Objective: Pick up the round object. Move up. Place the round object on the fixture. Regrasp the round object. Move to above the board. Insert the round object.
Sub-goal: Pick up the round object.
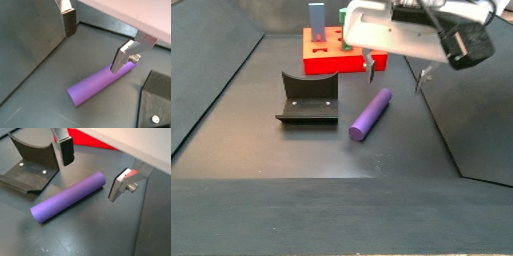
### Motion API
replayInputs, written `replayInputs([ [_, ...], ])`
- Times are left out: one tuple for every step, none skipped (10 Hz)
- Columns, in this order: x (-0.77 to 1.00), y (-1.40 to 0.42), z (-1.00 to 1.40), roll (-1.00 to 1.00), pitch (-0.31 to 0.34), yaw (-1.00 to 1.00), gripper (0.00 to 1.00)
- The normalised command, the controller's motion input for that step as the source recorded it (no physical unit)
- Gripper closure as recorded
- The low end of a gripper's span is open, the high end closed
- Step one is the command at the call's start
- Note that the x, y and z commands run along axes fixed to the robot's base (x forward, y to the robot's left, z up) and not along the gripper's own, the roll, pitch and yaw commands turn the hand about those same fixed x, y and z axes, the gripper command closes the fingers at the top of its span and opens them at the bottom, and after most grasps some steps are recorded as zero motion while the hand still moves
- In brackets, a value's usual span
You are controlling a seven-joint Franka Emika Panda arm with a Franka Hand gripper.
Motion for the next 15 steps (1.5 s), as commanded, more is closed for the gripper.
replayInputs([
  [0.20, -0.13, -0.75, -0.08, -0.224, -0.03, 0.00],
  [0.16, -0.13, -0.74, -0.09, -0.231, -0.05, 0.00],
  [0.10, -0.15, -0.71, -0.09, -0.236, -0.08, 0.00],
  [0.03, -0.17, -0.70, -0.09, -0.243, -0.10, 0.00],
  [0.00, -0.20, -0.68, -0.08, -0.257, -0.10, 0.00],
  [0.00, -0.17, -0.65, -0.09, -0.261, -0.09, 0.00],
  [0.00, -0.14, -0.59, -0.09, -0.249, -0.09, 0.00],
  [0.00, -0.11, -0.53, -0.08, -0.236, -0.09, 0.00],
  [0.00, -0.03, -0.32, -0.07, -0.141, -0.10, 0.00],
  [0.00, 0.00, -0.13, -0.04, -0.046, -0.11, 0.00],
  [0.00, 0.00, -0.09, -0.02, -0.031, -0.01, 0.00],
  [0.00, 0.00, -0.07, -0.03, -0.026, -0.03, 0.00],
  [0.00, 0.00, -0.08, -0.03, -0.029, -0.04, 0.00],
  [0.00, 0.00, 0.00, -0.03, -0.046, 0.00, 0.00],
  [0.00, 0.00, 0.00, 0.00, 0.000, 0.00, 0.00],
])
